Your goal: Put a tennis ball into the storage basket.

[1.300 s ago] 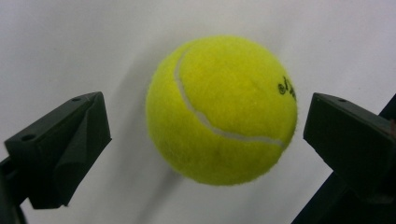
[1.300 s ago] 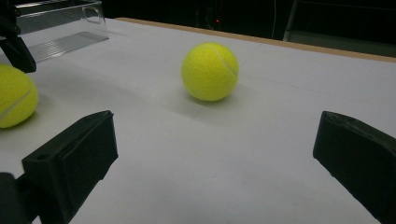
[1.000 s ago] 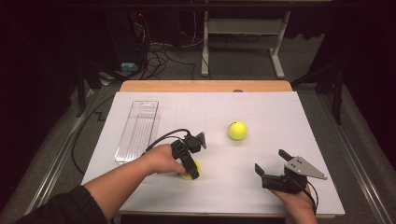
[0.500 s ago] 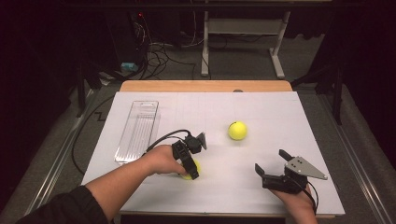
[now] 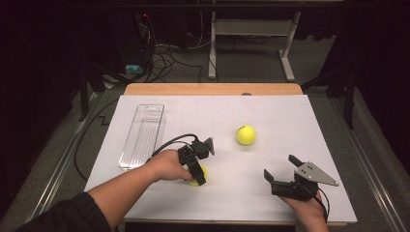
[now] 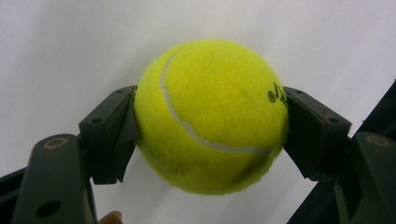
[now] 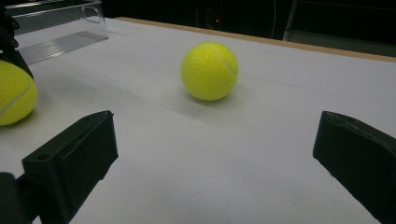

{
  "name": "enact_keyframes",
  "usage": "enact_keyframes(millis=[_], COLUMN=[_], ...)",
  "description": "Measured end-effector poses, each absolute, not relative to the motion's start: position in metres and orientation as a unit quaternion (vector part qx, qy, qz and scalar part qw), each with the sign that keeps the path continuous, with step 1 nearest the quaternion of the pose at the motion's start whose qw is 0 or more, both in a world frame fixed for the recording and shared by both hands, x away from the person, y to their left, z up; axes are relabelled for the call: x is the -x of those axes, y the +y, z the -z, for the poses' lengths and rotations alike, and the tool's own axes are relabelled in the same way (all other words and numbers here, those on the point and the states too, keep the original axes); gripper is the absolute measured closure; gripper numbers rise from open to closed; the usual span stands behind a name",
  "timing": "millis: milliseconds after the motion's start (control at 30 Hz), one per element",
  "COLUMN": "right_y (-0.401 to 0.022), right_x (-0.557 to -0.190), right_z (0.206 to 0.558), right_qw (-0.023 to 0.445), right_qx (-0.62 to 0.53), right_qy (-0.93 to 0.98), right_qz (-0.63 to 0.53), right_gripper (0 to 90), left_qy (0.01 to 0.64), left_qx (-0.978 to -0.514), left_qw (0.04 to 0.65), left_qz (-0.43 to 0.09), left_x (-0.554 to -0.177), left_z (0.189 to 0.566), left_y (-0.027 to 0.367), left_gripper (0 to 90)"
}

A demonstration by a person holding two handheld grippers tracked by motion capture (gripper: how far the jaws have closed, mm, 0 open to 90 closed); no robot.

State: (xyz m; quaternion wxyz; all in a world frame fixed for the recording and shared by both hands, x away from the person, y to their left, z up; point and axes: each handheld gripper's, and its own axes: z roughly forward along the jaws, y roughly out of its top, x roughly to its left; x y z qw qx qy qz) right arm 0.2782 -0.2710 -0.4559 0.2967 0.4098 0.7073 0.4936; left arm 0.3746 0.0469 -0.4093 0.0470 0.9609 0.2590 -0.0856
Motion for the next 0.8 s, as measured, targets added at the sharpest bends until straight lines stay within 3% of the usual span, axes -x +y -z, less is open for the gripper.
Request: enact_keyframes(millis=[800], right_y=[-0.27], right_x=[-0.278], right_z=[0.456], right_qw=[0.296], right_qx=[-0.408], right_qy=[0.709], right_qz=[-0.493], right_gripper=[0.1], left_qy=[0.265], left_qx=[-0.961], left_qw=[0.042], left_qz=[0.065], left_x=[-0.375], left_z=[0.388], left_y=[0.062], left_gripper=[26.5])
